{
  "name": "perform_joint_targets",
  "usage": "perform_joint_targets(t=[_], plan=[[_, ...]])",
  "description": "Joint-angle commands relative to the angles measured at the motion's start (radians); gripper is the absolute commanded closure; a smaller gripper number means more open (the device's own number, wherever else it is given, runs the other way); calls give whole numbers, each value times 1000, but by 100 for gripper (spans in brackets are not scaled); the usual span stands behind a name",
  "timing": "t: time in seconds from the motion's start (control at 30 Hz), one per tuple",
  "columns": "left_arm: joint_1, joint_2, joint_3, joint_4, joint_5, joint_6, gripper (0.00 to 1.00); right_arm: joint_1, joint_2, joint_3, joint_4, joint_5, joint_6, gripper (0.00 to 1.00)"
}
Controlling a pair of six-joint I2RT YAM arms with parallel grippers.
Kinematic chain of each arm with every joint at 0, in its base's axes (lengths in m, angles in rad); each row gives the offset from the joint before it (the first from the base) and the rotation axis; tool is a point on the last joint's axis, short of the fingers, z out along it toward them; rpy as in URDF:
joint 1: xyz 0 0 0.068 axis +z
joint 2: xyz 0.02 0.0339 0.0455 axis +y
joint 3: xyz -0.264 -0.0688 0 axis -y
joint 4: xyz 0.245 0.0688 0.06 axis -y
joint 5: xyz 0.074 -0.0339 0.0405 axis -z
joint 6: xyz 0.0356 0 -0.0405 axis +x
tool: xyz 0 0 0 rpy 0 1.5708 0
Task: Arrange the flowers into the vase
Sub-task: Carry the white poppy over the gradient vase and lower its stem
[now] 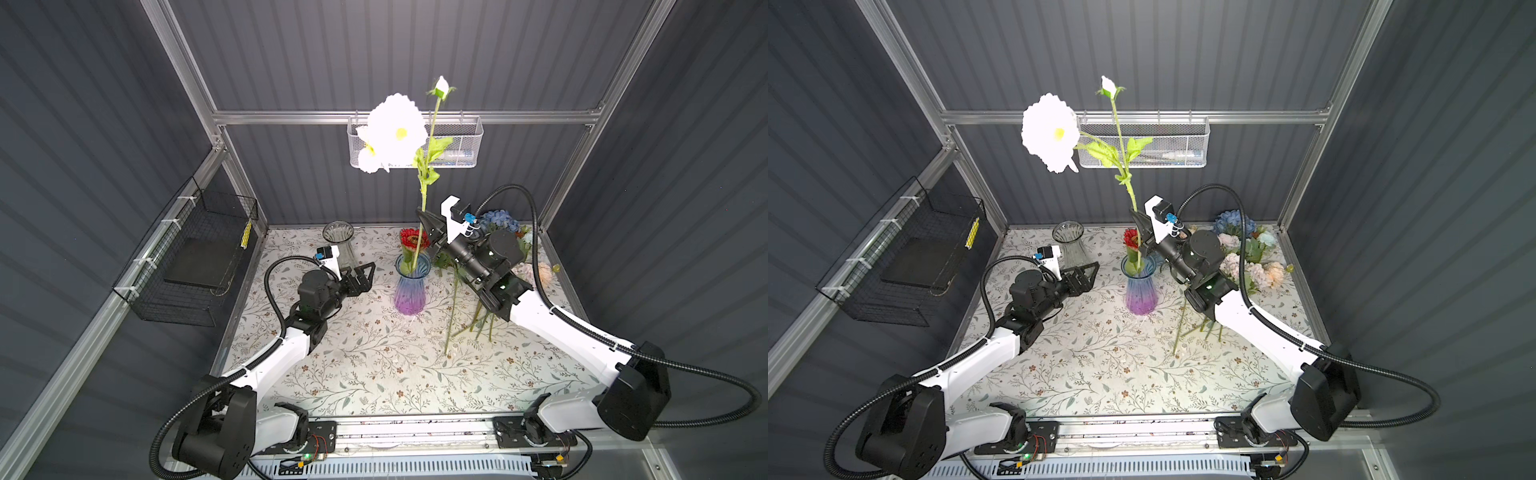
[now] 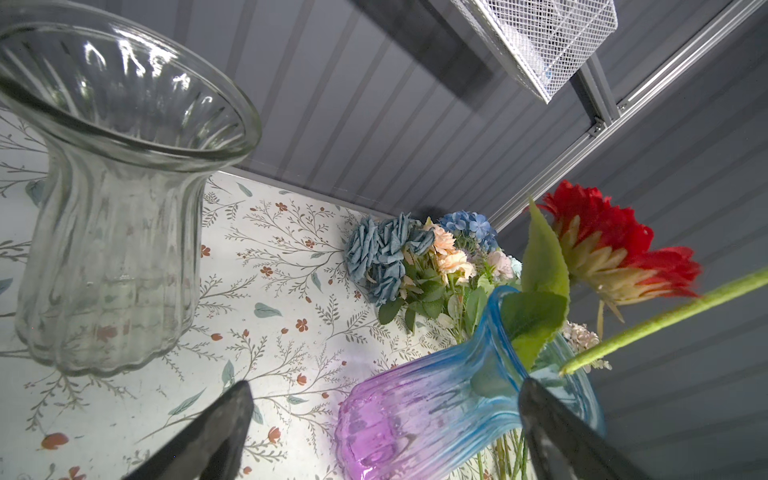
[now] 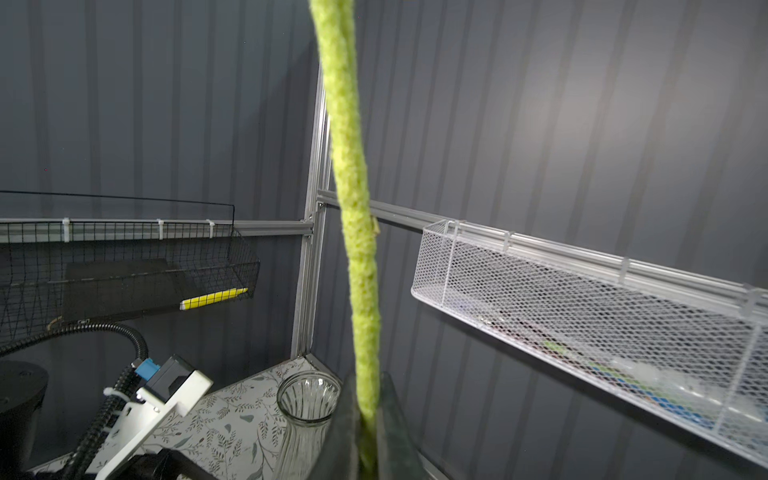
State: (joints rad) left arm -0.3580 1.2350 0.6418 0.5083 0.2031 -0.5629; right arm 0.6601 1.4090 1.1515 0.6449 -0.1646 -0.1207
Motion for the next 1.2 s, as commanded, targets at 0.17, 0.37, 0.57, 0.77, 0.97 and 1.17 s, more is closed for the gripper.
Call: perform_joint_targets(t=[0.17, 0.37, 0.57, 0.77, 0.97, 1.17], plan=[[8, -74, 9, 8, 218, 131, 1, 50, 26, -89, 53, 38, -29, 100], [4, -119, 33, -33, 299, 151, 1, 55, 46, -150, 44, 48, -2, 100], [-44, -127, 104, -63, 311, 173, 0, 69, 63, -199, 34, 71, 6, 100], [-110, -90, 179, -59, 285, 213, 1, 70, 80, -237, 32, 90, 39, 100], [-125, -35, 212, 15, 290, 186, 1, 70, 110, -266, 33, 103, 67, 100], [-130, -7, 254, 32, 265, 192, 1, 70, 121, -280, 22, 107, 76, 100]])
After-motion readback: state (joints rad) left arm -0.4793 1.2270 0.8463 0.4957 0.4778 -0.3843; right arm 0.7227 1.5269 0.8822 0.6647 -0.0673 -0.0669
